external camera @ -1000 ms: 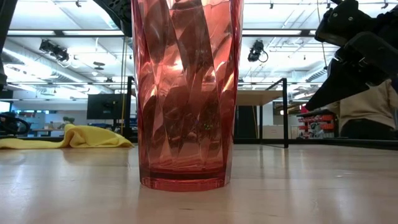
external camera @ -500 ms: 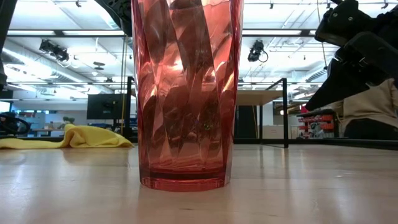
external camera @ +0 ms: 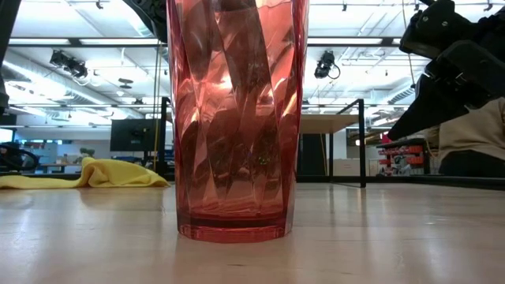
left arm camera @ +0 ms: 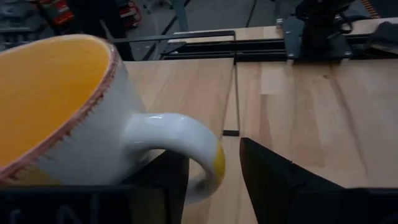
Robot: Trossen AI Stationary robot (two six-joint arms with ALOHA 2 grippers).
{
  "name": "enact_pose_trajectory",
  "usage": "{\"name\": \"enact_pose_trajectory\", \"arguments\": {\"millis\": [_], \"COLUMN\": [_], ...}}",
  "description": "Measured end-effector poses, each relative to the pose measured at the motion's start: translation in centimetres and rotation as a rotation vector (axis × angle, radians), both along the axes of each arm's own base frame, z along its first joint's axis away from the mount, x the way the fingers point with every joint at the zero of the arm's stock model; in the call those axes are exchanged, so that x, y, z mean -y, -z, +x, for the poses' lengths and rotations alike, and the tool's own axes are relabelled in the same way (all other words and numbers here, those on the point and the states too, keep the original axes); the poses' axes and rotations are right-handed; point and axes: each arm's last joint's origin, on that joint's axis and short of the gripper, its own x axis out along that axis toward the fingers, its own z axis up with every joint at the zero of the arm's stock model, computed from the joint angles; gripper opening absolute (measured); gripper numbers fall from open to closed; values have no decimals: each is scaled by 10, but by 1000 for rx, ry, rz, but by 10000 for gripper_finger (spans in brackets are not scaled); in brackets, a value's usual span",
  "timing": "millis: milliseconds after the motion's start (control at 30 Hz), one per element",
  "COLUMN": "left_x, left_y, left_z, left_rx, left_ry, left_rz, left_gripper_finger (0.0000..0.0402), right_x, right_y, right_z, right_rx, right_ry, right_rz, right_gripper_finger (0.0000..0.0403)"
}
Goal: Stack small to large cups/mugs on shelf
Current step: Put the yellow mug on the shelf
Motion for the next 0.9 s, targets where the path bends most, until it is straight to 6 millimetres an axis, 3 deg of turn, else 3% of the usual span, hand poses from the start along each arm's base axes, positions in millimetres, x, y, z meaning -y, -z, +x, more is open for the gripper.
{"name": "enact_pose_trajectory", "arguments": {"millis": [900], "left_x": [36], "left_y": [-1], "left_z": [5], "left_rx": [-22], "left_ry": [-244], "left_rz": [136], "left_gripper_finger": [145], "right_x": [0], "right_y": [0], "right_z": [0], "right_rx": [0], "right_ry": [0], "right_rz": [0], "right_gripper_finger": [9]}}
